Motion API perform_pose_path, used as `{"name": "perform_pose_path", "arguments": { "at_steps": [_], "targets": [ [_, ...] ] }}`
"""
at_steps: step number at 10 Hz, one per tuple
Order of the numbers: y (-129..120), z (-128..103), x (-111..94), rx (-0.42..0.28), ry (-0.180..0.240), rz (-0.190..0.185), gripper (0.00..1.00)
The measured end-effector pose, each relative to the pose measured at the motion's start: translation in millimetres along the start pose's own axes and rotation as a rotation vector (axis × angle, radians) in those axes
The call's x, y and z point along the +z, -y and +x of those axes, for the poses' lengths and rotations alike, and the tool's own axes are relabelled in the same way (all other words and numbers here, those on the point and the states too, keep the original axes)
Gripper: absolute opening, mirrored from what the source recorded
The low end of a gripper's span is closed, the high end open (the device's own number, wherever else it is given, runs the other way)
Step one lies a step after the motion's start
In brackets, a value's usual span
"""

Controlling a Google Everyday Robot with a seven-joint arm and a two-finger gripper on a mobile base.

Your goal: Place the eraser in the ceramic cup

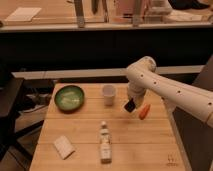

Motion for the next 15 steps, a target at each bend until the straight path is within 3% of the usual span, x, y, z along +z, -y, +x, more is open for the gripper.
{"name": "perform_pose_path", "arguments": {
  "at_steps": [15],
  "targets": [
    [92.0, -17.5, -18.7, -0.088, -0.046, 0.030, 0.00]
  ]
}}
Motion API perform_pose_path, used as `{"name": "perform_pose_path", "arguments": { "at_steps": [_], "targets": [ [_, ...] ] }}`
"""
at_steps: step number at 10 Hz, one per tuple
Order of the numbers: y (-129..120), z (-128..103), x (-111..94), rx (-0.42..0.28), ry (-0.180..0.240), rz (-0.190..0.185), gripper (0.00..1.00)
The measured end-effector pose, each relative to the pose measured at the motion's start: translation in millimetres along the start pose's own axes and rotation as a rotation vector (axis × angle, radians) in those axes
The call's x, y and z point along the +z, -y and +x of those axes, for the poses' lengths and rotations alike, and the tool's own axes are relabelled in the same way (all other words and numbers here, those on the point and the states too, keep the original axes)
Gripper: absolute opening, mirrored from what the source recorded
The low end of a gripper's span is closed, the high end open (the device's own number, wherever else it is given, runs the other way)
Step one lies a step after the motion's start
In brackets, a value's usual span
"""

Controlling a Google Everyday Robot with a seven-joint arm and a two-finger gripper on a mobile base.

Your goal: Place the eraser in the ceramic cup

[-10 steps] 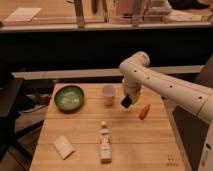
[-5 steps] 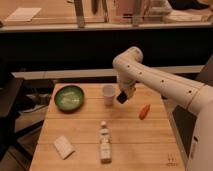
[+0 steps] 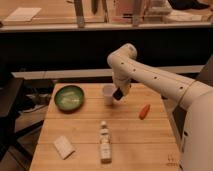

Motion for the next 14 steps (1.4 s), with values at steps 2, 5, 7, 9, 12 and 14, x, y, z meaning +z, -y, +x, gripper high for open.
{"name": "perform_pose_path", "arguments": {
  "at_steps": [2, 5, 7, 9, 12, 14],
  "targets": [
    [11.3, -4.1, -0.9, -0.017, -0.001, 0.006, 0.00],
    [20.2, -5.3, -1.1, -0.035, -0.002, 0.012, 0.00],
    [24.0, -5.4, -0.7, -0.049, 0.000, 0.019, 0.00],
    [29.1, -7.9, -0.7, -0.064, 0.000, 0.023, 0.00],
    [37.1, -11.3, -0.5, -0.089, 0.001, 0.030, 0.00],
    [40.0, -12.2, 0.1, -0.102, 0.002, 0.033, 0.00]
  ]
}}
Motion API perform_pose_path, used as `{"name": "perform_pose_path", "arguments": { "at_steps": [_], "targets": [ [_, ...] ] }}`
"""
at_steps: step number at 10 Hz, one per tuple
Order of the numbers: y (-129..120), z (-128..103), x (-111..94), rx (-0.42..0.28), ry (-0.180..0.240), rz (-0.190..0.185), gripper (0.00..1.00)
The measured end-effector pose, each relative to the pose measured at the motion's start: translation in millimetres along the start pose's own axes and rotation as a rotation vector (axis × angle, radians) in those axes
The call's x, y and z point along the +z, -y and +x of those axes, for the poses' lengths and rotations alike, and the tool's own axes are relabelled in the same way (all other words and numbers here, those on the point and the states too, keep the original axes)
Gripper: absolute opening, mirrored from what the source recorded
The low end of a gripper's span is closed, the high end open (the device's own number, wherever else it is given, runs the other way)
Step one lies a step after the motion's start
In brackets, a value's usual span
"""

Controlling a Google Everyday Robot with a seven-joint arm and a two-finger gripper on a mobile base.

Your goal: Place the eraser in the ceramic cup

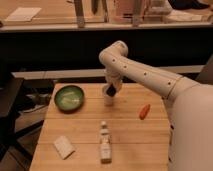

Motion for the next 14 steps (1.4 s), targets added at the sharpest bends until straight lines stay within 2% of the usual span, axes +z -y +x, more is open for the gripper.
{"name": "perform_pose_path", "arguments": {
  "at_steps": [14],
  "targets": [
    [7.1, -3.4, 2.3, -0.038, 0.018, 0.028, 0.00]
  ]
}}
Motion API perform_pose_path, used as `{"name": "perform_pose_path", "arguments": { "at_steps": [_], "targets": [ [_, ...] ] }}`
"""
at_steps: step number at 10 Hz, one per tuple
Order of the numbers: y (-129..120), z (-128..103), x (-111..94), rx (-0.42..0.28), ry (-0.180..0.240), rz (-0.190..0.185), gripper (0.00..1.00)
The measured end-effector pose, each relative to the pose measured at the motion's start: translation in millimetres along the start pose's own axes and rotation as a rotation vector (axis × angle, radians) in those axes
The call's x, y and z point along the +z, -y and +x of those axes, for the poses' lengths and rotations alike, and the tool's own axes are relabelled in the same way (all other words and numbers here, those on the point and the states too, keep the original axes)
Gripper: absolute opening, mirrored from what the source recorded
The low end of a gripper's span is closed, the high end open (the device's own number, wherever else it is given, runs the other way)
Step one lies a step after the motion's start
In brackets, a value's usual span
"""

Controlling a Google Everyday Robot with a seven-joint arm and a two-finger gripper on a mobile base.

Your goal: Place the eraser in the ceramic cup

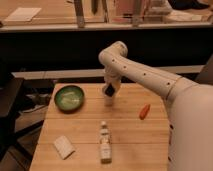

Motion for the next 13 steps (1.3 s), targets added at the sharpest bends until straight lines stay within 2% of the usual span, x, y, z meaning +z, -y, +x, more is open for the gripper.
{"name": "perform_pose_path", "arguments": {
  "at_steps": [2, 3, 6, 7, 11, 13],
  "targets": [
    [0.2, -0.2, 0.5, -0.001, 0.003, 0.003, 0.02],
    [0.5, -0.3, 0.4, -0.002, 0.005, 0.006, 0.06],
    [0.5, -1.5, 1.6, -0.004, 0.016, 0.018, 0.07],
    [-0.2, -1.5, 2.0, -0.002, 0.018, 0.020, 0.13],
    [0.9, -1.7, 2.4, -0.003, 0.022, 0.026, 0.14],
    [0.7, -1.9, 3.0, -0.002, 0.026, 0.030, 0.22]
  ]
}}
